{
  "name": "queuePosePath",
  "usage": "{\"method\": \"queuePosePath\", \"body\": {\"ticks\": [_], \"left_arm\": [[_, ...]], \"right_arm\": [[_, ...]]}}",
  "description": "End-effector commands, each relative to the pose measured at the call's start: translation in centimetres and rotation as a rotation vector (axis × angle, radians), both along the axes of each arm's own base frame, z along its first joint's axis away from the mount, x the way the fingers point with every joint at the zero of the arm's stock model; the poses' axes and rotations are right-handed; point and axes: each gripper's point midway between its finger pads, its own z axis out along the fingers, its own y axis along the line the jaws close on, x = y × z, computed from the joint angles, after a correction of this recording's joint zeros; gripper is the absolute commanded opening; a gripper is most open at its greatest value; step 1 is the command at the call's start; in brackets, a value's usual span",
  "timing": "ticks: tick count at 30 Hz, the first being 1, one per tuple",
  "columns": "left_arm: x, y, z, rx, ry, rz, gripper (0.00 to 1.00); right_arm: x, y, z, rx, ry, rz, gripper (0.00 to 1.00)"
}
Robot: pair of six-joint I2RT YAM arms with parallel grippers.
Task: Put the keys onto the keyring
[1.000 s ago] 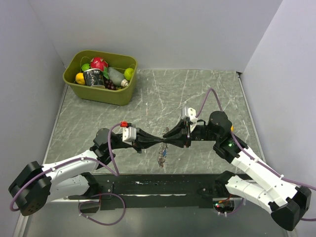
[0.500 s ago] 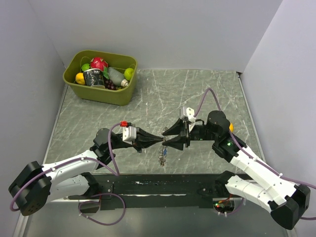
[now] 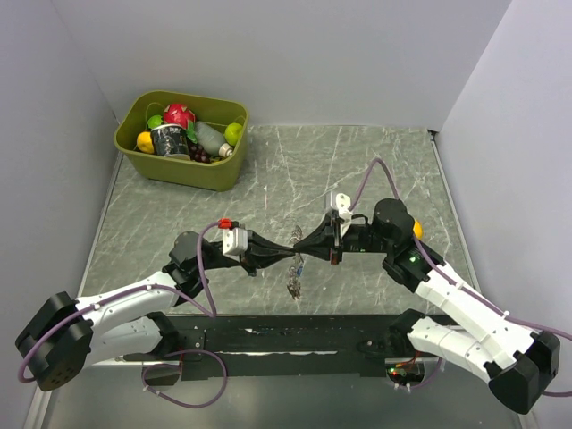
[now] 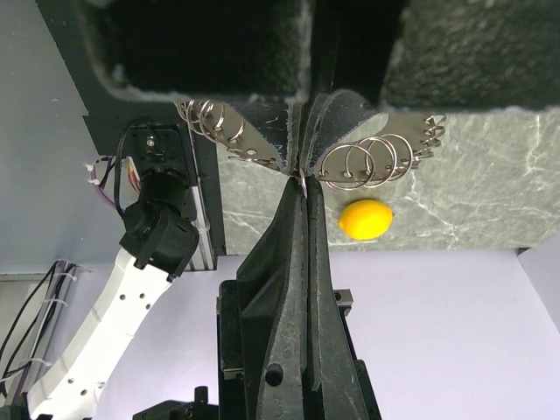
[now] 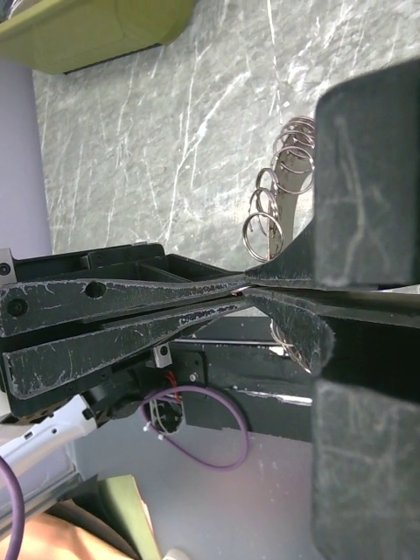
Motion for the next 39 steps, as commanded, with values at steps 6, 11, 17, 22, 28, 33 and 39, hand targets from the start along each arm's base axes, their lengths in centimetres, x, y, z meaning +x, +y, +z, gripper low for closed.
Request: {"method": "queuePosePath", "body": {"ticks": [6, 11, 17, 22, 28, 33, 39], "left_arm": [[1.1, -0.3, 2.0, 0.026, -0.084, 0.047, 0.07], [1.8, -0.2, 1.9, 0.093, -0.129, 0.082, 0.21], [1.6, -0.3, 1.9, 0.106, -0.127, 0.066, 0.2], [1.6, -0.6, 1.9, 0.109, -0.124, 0.054, 0.01], [1.4, -0.5, 1.9, 0.089, -0.124, 0.049, 0.01], [1.3, -0.2, 2.0, 0.064, -0.127, 0.06, 0.01], [1.3, 0.0, 1.8, 0.059, -0.121, 0.071, 0.01]], "right_arm": [[1.8, 0.2, -0.3, -0.109, -0.013, -0.034, 0.0], [2.0, -0.1, -1.0, -0.151, -0.003, -0.045, 0.0], [1.8, 0.1, -0.7, -0.141, -0.005, -0.027, 0.0], [1.9, 0.2, -1.1, -0.15, 0.006, -0.022, 0.0], [1.9, 0.0, -1.0, -0.139, 0.001, -0.04, 0.01], [2.1, -0.3, -0.4, -0.104, -0.02, -0.082, 0.29], [2.3, -0.9, 0.3, -0.069, -0.051, -0.137, 0.6]]}}
